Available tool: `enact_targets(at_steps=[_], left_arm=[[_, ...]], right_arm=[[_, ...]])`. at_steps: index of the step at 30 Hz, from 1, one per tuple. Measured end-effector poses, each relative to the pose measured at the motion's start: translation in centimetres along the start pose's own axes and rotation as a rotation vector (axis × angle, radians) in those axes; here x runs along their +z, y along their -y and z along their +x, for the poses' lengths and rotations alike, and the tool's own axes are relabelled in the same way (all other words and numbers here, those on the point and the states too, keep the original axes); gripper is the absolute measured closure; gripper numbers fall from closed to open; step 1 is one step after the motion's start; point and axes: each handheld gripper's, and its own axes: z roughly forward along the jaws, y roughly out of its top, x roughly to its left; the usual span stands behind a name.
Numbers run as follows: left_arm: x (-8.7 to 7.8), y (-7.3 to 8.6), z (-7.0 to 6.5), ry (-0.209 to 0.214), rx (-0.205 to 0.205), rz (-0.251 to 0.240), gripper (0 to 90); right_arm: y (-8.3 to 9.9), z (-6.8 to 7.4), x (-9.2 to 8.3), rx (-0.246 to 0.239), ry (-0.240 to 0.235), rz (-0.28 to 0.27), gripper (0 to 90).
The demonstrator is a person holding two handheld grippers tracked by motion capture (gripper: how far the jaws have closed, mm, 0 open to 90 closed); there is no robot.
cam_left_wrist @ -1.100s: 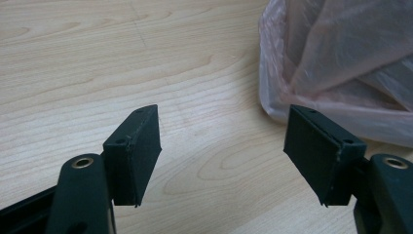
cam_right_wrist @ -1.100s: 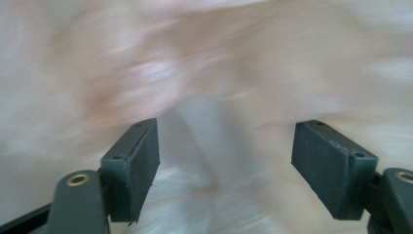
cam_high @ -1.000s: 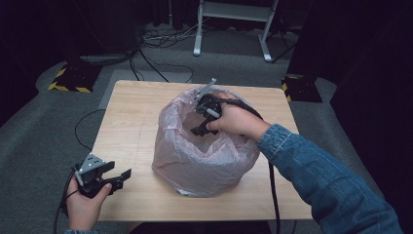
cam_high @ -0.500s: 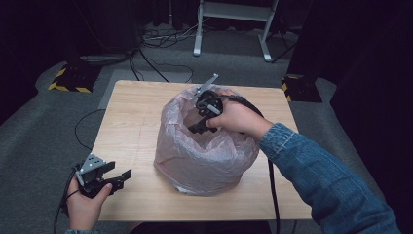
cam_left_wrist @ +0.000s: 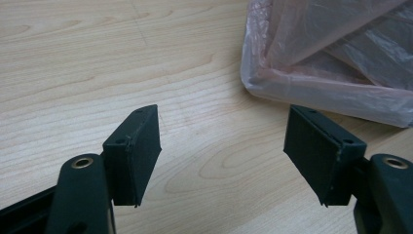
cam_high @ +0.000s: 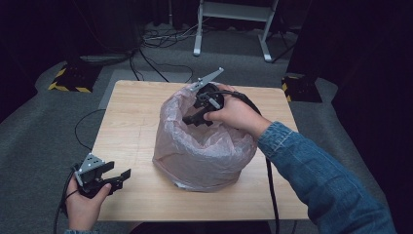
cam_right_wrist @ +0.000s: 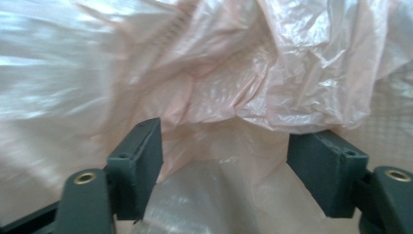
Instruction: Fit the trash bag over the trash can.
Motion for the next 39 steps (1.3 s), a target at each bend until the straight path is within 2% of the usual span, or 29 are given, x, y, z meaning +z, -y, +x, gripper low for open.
enact_targets(at_steps=[2,7,10,13,17,19,23,30,39], left_arm=[[0.1,0.0,0.0,0.002,0.005,0.003,29.4],[0.2,-0.1,-0.2,0.005,0.006,0.005,29.3],[0.3,-0.2,-0.3,0.009,0.006,0.004,29.3],[0.5,-0.3,-0.3,0.01,0.009,0.005,29.3],[0.8,-0.6,-0.5,0.019,0.012,0.004,29.3],[0.9,-0.6,-0.4,0.023,0.011,0.005,29.3],[1.3,-0.9,-0.3,0.029,0.013,0.005,29.3],[1.9,-1.0,-0.4,0.034,0.023,0.017,29.2],[1.9,-0.9,-0.3,0.026,0.019,0.015,29.1]], right_arm=[[-0.3,0.2,-0.9,-0.014,-0.021,-0.005,30.5],[-0.8,1.1,-3.4,-0.06,-0.031,-0.081,31.2],[-0.7,1.2,-4.7,-0.052,0.025,-0.019,34.1],[-0.9,1.2,-6.3,-0.032,0.024,0.005,36.0],[-1.0,1.3,-7.9,-0.061,0.06,-0.098,30.2],[-0.8,1.4,-8.7,-0.069,0.059,-0.134,30.4],[-0.1,1.4,-10.3,-0.073,0.074,-0.183,29.4],[2.2,0.6,-13.5,-0.047,0.12,-0.242,28.4],[5.2,-0.9,-16.6,0.005,0.173,-0.265,27.8]])
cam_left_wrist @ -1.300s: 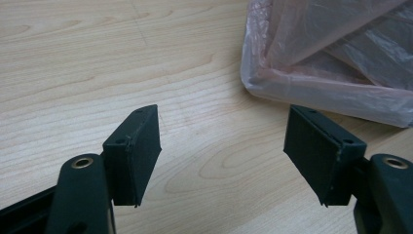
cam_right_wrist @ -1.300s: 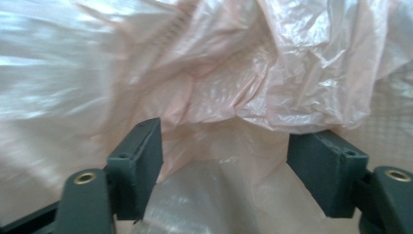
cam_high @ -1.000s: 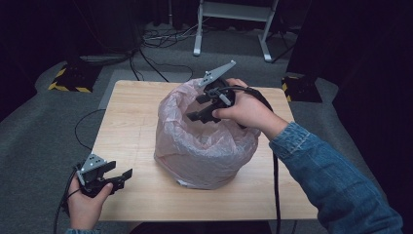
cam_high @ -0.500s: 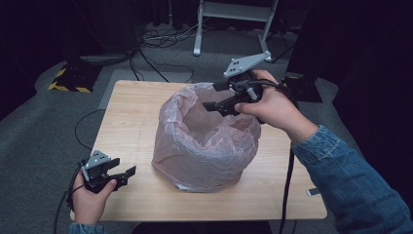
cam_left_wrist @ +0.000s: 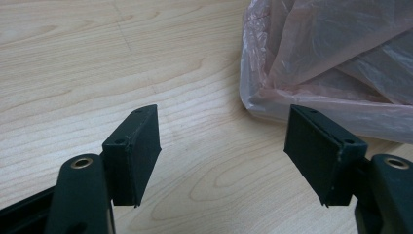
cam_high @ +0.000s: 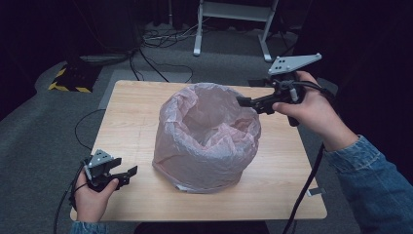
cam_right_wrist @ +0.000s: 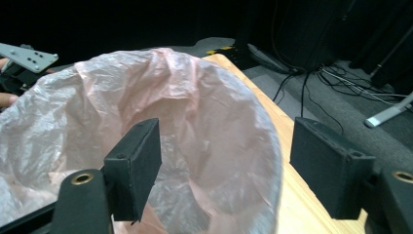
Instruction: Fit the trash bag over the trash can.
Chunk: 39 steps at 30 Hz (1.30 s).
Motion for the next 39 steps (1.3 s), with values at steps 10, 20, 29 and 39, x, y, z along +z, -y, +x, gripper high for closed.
enact_targets(at_steps=[10,20,29,39], left_arm=[[-0.3,0.1,0.0,-0.01,0.002,-0.008,28.7],[-0.7,0.2,-0.1,-0.017,0.01,-0.013,28.3],[-0.5,0.2,-0.1,-0.02,0.015,-0.006,28.1],[-0.5,0.4,-0.1,-0.03,0.014,0.001,28.1]], right_arm=[[2.0,-1.9,-2.9,0.05,0.055,-0.029,27.3],[4.8,-3.1,-3.8,0.088,0.094,-0.019,27.2],[7.1,-3.6,-4.6,0.112,0.141,-0.003,27.2],[10.0,-3.8,-5.2,0.143,0.194,0.016,27.3]])
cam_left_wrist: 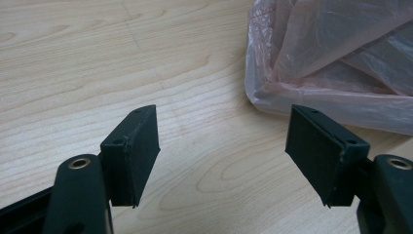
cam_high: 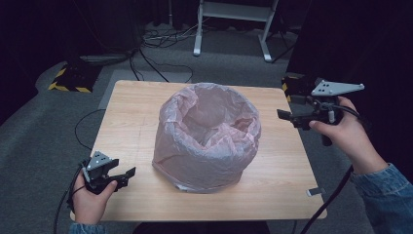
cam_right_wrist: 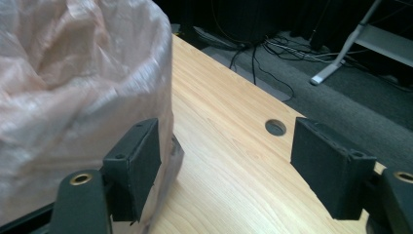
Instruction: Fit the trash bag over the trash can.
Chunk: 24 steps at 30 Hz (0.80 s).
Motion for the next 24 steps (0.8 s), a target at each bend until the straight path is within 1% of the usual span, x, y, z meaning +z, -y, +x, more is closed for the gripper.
enact_targets(at_steps=[8,12,18,20,24], left_arm=[[0.1,0.1,0.1,-0.017,0.01,0.014,28.1],[0.2,0.3,0.2,-0.02,0.005,0.007,27.7],[0.4,0.5,0.4,-0.029,0.014,0.003,27.1],[0.4,0.6,0.5,-0.033,0.018,0.011,27.0],[0.5,0.8,0.6,-0.038,0.014,0.02,27.0]], right_arm=[[2.4,-0.8,-0.3,0.027,0.024,0.011,26.8],[3.6,-1.1,-0.4,0.044,0.034,0.018,26.4],[5.8,-1.4,0.0,0.063,0.049,0.045,26.2],[6.5,-1.6,0.2,0.076,0.044,0.061,26.2],[7.9,-1.8,0.6,0.093,0.047,0.071,25.1]])
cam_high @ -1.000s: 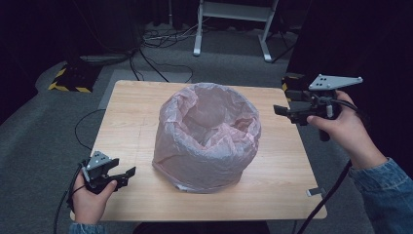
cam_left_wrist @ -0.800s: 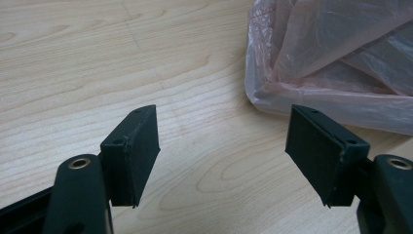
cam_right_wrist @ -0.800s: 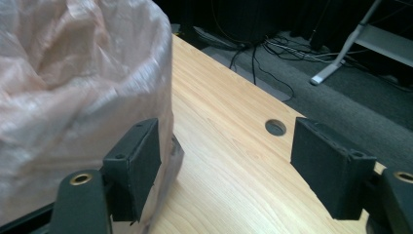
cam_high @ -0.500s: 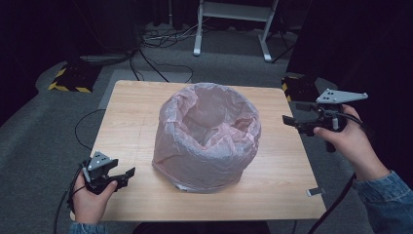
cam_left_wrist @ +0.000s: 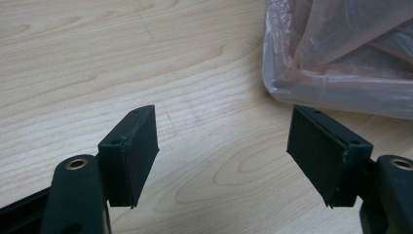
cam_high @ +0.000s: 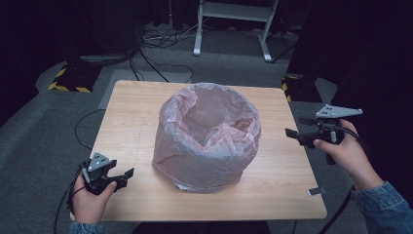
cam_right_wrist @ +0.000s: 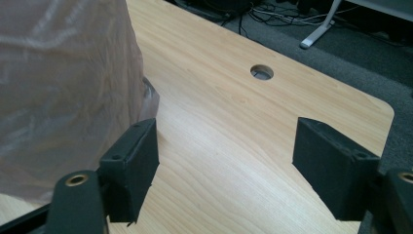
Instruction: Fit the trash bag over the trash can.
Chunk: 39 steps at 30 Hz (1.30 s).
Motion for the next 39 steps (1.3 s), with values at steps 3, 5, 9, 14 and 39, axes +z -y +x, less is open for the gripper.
enact_targets(at_steps=[3,5,9,14,39], left_arm=[[0.1,0.1,0.1,-0.004,-0.002,0.006,27.0],[0.2,0.2,0.1,-0.004,-0.001,0.008,27.0],[0.3,0.3,0.2,-0.006,-0.004,0.012,27.0],[0.5,0.5,0.4,-0.014,-0.002,0.016,27.0],[1.4,1.5,1.0,-0.032,0.013,0.042,26.4]], right_arm=[[1.1,-0.2,0.4,0.013,0.006,0.005,25.0],[1.8,-0.4,0.8,0.023,0.012,0.011,25.0],[3.1,-0.6,1.3,0.041,0.024,0.023,24.9],[4.5,-0.7,1.9,0.05,0.035,0.036,24.8],[11.2,-0.4,5.4,0.122,0.033,0.129,24.3]])
